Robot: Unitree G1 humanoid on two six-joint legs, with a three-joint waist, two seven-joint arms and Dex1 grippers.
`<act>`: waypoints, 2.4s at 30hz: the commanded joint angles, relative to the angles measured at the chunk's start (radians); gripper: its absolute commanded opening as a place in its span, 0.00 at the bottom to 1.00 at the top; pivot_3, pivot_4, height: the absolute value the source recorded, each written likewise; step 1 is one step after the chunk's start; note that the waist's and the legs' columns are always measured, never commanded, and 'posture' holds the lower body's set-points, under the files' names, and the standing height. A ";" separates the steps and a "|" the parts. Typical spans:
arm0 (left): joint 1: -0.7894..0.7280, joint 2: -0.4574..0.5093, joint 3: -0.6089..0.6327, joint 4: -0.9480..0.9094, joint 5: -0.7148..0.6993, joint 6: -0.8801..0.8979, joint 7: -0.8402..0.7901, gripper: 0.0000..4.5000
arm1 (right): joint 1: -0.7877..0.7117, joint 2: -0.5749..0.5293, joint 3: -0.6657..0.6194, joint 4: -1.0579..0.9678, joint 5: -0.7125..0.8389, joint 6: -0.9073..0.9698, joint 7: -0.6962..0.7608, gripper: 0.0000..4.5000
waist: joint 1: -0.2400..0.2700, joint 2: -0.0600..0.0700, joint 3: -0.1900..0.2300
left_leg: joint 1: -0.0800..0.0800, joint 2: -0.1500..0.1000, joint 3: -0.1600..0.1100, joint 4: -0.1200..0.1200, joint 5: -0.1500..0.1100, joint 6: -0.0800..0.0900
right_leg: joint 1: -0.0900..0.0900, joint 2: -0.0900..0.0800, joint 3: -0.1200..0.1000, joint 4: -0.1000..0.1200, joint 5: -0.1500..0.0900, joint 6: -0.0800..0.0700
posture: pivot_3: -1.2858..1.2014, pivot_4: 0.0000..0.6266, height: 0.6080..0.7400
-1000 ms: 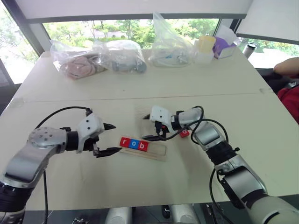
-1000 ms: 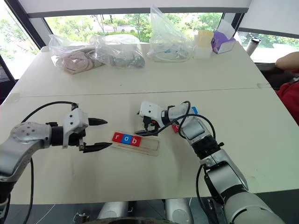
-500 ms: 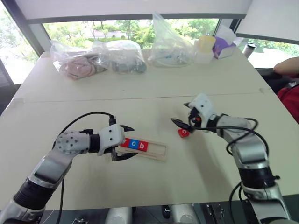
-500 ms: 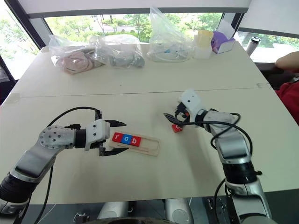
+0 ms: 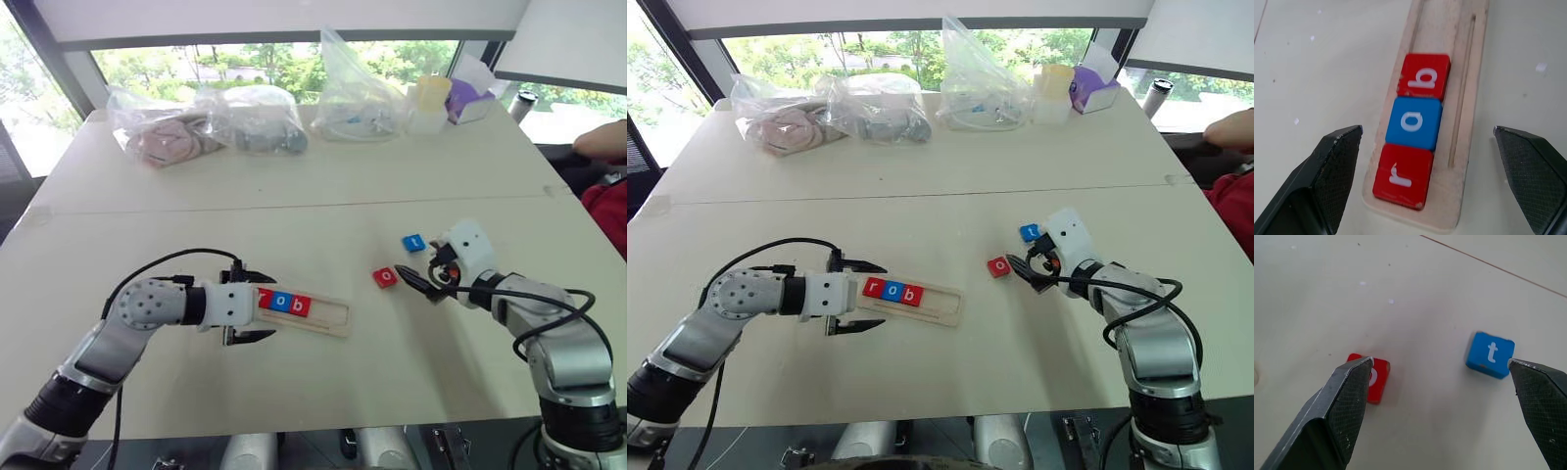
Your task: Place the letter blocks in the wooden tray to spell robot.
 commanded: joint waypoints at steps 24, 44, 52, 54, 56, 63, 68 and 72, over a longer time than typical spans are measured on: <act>-0.074 -0.196 -0.090 -0.046 0.115 0.166 0.089 1.00 | 0.029 -0.078 0.070 -0.127 0.164 0.047 -0.063 0.99 | 0.003 0.002 -0.002 | 0.000 0.000 -0.001 0.003 0.000 0.000 | 0.003 -0.002 0.000 -0.001 -0.002 0.006 | 0.52 0.24 1.00; -0.095 0.137 0.527 -0.317 -0.692 0.961 -0.104 1.00 | -0.446 -0.259 0.356 0.964 -0.046 -1.071 0.756 0.99 | -0.035 -0.001 0.005 | 0.003 0.002 0.000 0.003 0.001 0.002 | 0.002 0.003 -0.001 0.000 0.000 0.003 | 0.52 0.24 1.00; 0.100 0.245 0.695 -0.235 -0.662 0.896 -0.123 1.00 | -0.625 -0.133 0.418 1.292 -0.116 -1.255 0.874 0.99 | -0.030 -0.001 0.006 | 0.000 0.002 -0.001 0.001 0.001 0.002 | 0.000 0.001 0.000 0.000 0.002 0.002 | 0.52 0.24 1.00; 0.127 0.254 0.715 -0.232 -0.671 0.887 -0.130 1.00 | -0.664 -0.104 0.421 1.360 -0.133 -1.279 0.883 0.99 | -0.031 -0.001 0.006 | 0.001 0.002 -0.001 0.001 0.002 0.000 | 0.000 0.001 0.000 0.000 0.001 0.000 | 0.52 0.24 1.00; 0.161 0.265 0.726 -0.250 -0.673 0.879 -0.135 1.00 | -0.693 -0.078 0.421 1.417 -0.143 -1.295 0.907 0.94 | -0.031 -0.001 0.006 | 0.001 0.002 0.000 0.001 0.003 -0.002 | 0.001 0.000 0.000 0.000 0.002 -0.001 | 0.52 0.24 1.00; 0.254 0.268 0.770 -0.319 -0.707 0.859 -0.158 1.00 | -0.711 -0.049 0.398 1.465 -0.144 -1.307 0.958 0.25 | -0.032 -0.001 0.006 | 0.002 0.002 0.000 0.001 0.003 -0.003 | 0.001 0.000 0.001 0.001 0.002 -0.001 | 0.52 0.24 1.00; 0.290 0.305 0.762 -0.299 -0.687 0.821 -0.208 1.00 | -0.670 -0.062 0.337 1.240 -0.098 -1.061 0.847 0.25 | -0.031 0.000 0.007 | 0.002 0.001 0.000 0.001 0.004 -0.004 | 0.001 0.000 0.001 0.001 0.003 -0.002 | 0.52 0.24 1.00; 0.307 0.309 0.733 -0.320 -0.685 0.802 -0.213 1.00 | -0.487 -0.084 0.327 0.669 -0.064 -0.652 0.724 0.25 | -0.027 0.000 0.007 | 0.001 0.002 -0.004 0.000 0.004 -0.004 | -0.001 0.000 0.000 0.002 0.003 -0.001 | 0.52 0.24 1.00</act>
